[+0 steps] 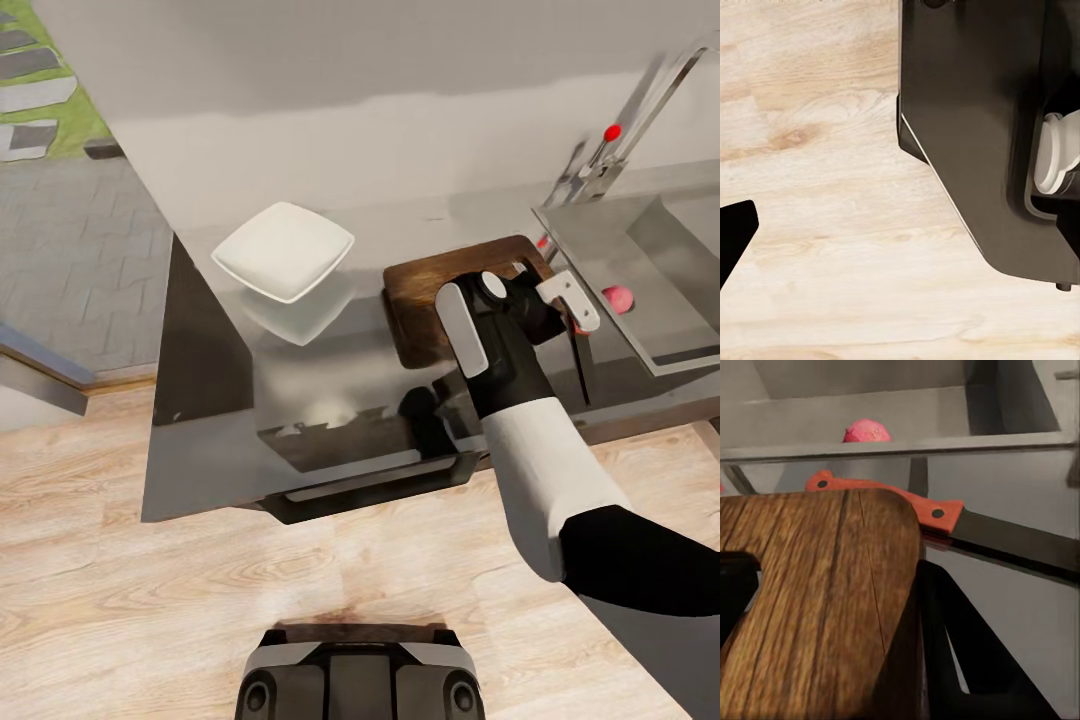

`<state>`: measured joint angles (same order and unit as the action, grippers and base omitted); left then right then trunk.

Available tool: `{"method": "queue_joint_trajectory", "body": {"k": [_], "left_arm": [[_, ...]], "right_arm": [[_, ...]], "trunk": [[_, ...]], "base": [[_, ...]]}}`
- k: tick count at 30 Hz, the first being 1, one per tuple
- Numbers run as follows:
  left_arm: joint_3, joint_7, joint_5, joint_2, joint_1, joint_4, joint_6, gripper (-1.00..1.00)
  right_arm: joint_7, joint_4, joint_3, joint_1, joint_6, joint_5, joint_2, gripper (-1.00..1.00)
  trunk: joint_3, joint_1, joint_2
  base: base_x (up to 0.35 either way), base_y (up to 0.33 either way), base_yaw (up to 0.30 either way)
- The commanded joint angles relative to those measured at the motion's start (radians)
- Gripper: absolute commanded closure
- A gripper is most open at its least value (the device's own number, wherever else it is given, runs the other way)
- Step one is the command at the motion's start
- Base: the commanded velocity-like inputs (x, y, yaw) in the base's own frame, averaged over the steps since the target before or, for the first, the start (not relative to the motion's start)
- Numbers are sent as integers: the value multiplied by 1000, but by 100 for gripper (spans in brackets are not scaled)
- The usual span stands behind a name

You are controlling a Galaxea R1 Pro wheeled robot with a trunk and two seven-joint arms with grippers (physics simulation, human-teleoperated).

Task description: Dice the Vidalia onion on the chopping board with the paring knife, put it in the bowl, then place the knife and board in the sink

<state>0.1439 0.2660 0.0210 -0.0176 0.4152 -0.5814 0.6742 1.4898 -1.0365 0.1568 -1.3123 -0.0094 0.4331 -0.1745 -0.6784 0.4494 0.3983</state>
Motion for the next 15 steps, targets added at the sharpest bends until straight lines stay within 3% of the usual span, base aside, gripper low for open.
{"method": "queue_joint_trajectory", "body": {"k": [1, 5, 11, 15], "left_arm": [[5, 7, 2, 1, 1, -2, 1, -100], [5, 7, 2, 2, 1, -2, 1, -100], [5, 7, 2, 1, 1, -2, 1, -100], [5, 7, 2, 2, 1, -2, 1, -100]], "right_arm": [[7, -1, 3, -1, -5, 4, 0, 100], [15, -2, 5, -1, -4, 20, 0, 100], [16, -3, 5, -1, -4, 96, 0, 100], [15, -3, 6, -1, -4, 119, 0, 100]], "trunk": [[-1, 1, 2], [-1, 1, 2], [-1, 1, 2], [-1, 1, 2]], "base": [[0, 0, 0], [0, 0, 0], [0, 0, 0], [0, 0, 0]]}}
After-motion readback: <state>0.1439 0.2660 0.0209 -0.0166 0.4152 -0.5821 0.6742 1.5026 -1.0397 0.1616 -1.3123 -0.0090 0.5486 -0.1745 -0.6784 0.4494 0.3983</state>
